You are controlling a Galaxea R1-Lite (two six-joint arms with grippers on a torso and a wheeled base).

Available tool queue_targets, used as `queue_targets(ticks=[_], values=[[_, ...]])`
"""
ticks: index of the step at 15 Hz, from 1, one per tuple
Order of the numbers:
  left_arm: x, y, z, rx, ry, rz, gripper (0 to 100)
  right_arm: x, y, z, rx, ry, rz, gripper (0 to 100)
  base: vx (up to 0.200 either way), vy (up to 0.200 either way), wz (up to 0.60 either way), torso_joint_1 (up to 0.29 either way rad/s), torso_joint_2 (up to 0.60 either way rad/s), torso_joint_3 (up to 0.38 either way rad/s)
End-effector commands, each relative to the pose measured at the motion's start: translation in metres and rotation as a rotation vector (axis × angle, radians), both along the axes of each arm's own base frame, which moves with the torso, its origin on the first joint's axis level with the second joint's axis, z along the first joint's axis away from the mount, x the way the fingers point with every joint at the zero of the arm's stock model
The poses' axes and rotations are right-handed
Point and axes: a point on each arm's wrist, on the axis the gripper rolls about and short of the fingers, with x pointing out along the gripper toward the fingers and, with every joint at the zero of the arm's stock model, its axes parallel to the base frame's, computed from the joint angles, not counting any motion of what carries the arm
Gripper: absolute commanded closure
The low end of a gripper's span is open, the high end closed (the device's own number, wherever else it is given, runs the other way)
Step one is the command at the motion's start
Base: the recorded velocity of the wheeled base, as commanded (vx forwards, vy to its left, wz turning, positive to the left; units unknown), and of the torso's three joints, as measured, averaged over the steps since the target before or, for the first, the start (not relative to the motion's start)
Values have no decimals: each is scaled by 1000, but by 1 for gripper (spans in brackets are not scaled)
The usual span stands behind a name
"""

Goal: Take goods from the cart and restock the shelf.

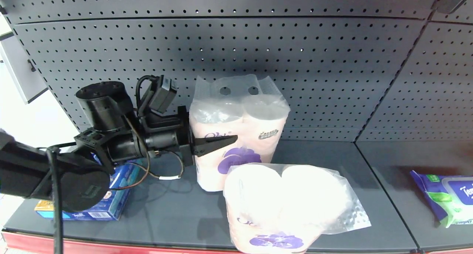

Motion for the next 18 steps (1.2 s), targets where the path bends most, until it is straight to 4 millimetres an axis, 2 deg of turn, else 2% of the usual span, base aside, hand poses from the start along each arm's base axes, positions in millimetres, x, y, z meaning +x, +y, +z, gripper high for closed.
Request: queue_targets(ticks=[1,13,18], values=[[17,-8,-15,3,1,-34,100,1,0,4,-3,7,1,0,0,0,0,0,0,0],[40,-21,-39,0,-36,-171,100,0,0,14,-1,-3,-7,0,0,0,0,0,0,0],[42,-29,-48,4,-30,-229,100,1,0,15,-6,2,-5,0,0,0,0,0,0,0]])
